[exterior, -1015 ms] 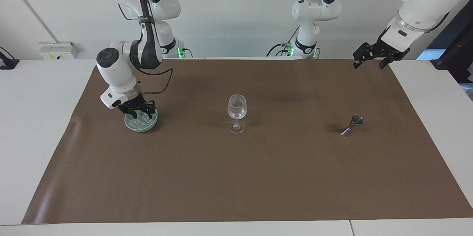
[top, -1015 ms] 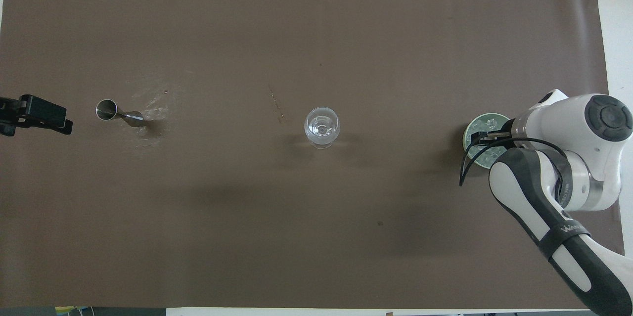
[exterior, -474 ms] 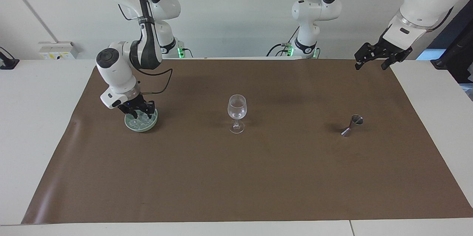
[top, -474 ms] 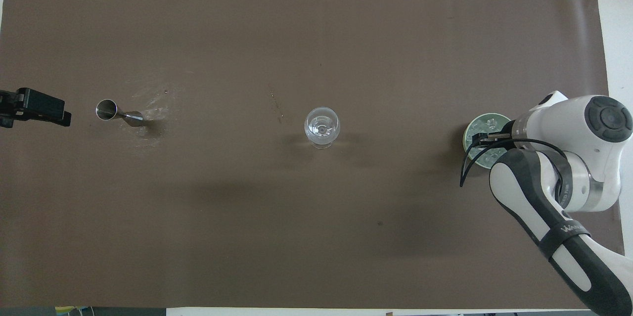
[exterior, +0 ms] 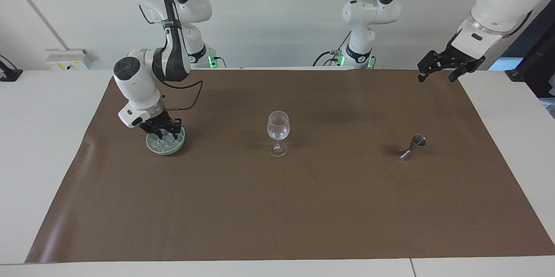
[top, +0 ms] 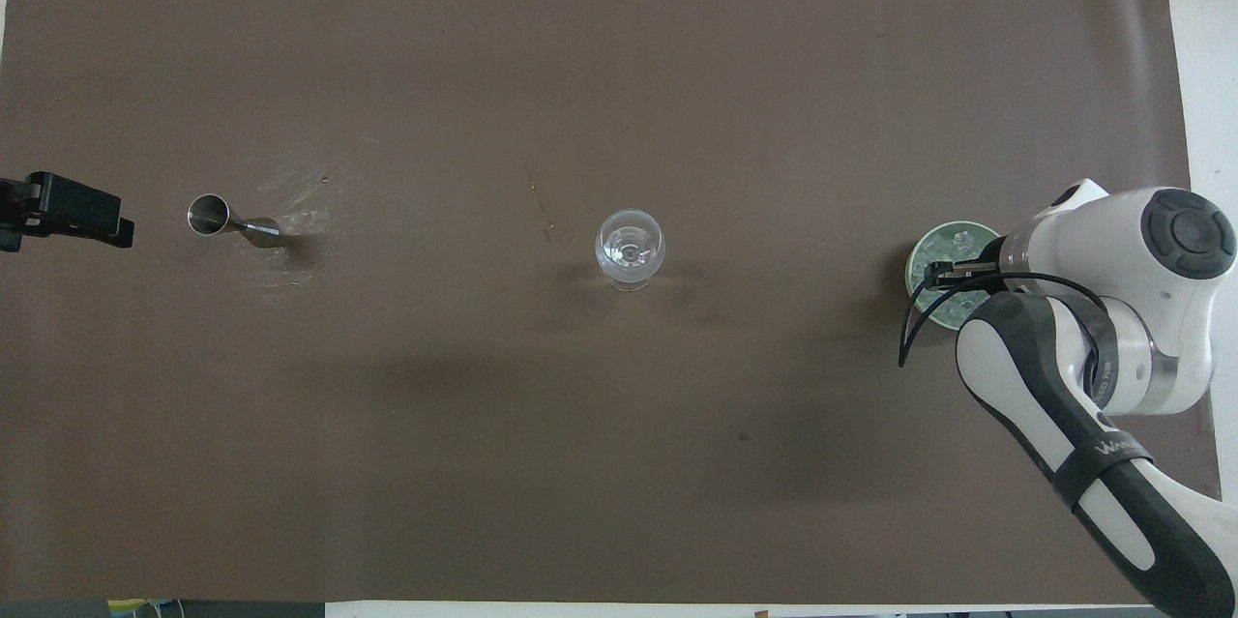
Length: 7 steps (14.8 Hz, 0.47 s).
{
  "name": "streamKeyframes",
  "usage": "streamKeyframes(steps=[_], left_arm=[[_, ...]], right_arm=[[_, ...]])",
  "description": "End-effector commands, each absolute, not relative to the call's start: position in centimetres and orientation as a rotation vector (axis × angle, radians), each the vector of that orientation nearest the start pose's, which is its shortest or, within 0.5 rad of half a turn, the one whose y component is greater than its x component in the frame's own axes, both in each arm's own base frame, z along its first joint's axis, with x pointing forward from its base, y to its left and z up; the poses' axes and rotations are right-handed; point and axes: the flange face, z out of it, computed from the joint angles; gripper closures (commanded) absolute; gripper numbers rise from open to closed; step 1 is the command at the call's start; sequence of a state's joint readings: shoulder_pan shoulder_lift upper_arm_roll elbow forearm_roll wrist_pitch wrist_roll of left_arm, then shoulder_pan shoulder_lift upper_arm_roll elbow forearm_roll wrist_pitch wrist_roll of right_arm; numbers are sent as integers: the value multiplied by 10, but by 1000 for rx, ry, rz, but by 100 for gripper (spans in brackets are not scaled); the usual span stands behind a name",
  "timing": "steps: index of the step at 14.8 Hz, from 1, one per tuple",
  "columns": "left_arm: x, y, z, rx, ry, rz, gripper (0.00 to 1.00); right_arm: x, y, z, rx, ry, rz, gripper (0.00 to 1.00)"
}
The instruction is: Pour wine and add ice with both arms
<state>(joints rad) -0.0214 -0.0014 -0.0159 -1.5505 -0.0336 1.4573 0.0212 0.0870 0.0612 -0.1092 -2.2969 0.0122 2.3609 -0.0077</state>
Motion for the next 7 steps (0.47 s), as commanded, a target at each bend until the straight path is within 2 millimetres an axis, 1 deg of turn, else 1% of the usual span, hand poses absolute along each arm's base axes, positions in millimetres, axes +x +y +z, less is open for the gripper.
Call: streamKeyframes(steps=[1,2,3,5,7], left_arm=[[528,-30,625,-3148,132,194,0],[528,-37,625,-3110,148,179,0],[527,-43,625,-3101,166,180,0],[527,-44,629,-3107,162,164,0],[530,-37,630,-3123,145,141,0]], right_arm=[[514,-11,323,-3134,48,-8,55],[514,-12,323,-3134,50,-13,56],[514,-12,323,-3134,50,-13,60],[514,-11,323,-3134,48,-13,70],[514,-12,323,-3134,50,-13,75]])
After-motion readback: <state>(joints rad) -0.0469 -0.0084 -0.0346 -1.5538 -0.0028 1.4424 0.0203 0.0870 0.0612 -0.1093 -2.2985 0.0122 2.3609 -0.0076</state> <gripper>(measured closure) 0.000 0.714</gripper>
